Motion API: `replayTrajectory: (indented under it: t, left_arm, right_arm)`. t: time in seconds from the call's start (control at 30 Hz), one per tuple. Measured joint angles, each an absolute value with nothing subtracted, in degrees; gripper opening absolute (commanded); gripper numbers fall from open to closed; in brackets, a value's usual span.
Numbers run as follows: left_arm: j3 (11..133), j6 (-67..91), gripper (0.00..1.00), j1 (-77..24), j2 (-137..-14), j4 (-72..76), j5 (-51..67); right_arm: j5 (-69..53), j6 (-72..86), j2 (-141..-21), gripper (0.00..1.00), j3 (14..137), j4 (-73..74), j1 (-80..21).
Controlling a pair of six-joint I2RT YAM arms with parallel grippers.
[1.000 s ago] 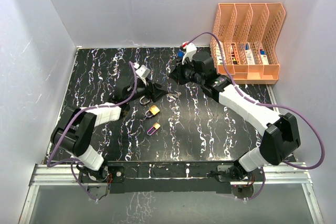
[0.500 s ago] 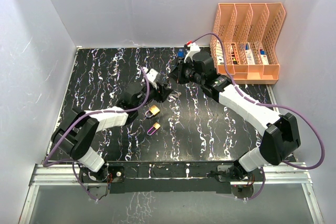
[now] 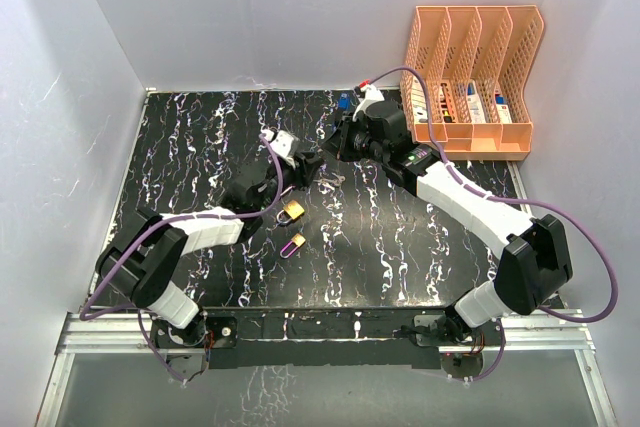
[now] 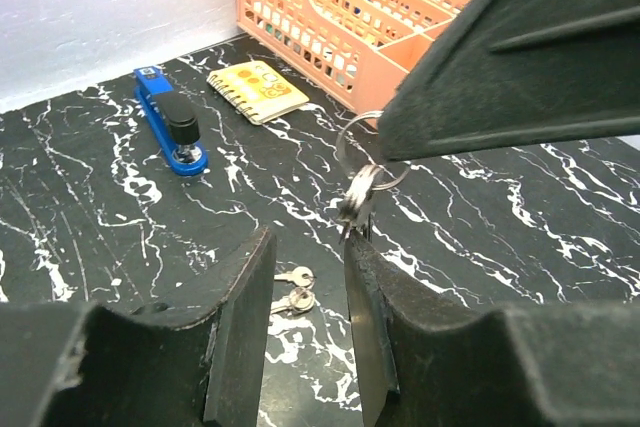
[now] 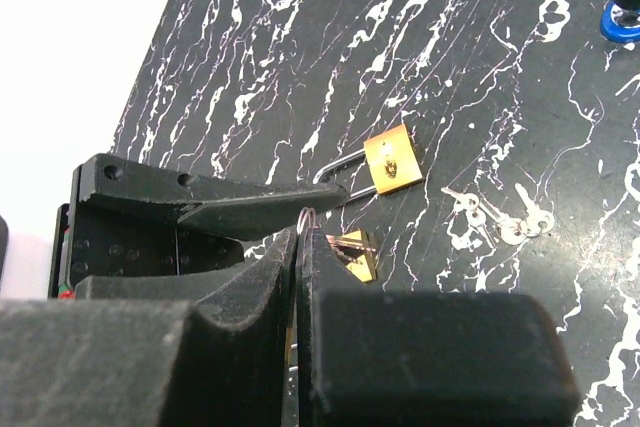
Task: Unlock with the key
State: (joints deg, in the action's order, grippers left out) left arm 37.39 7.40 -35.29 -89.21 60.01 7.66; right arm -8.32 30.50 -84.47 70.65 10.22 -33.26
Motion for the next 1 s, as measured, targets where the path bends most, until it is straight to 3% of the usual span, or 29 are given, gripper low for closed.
replayTrajectory:
  t: [0.53, 0.63, 0.8, 1.0]
  left_arm:
    - [37.39, 5.74, 0.3, -39.27, -89.47, 60.84, 7.29]
    - [37.39, 5.48, 0.22, -39.38, -89.47, 60.86, 6.63]
    - [37.39, 5.08, 0.0, -39.46, -89.49, 60.95, 5.1]
    - [37.39, 4.89, 0.0, -39.48, -89.71, 61.23, 3.99]
  right_arm:
    - [-7.03, 33.04, -84.49, 0.0, 70.63, 10.5, -33.26]
    - [-7.03, 33.17, -84.49, 0.0, 70.63, 10.5, -33.26]
    - [-7.05, 33.36, -84.49, 0.0, 70.63, 10.5, -33.26]
    - [-7.01, 33.54, -84.49, 0.0, 70.63, 10.5, -33.26]
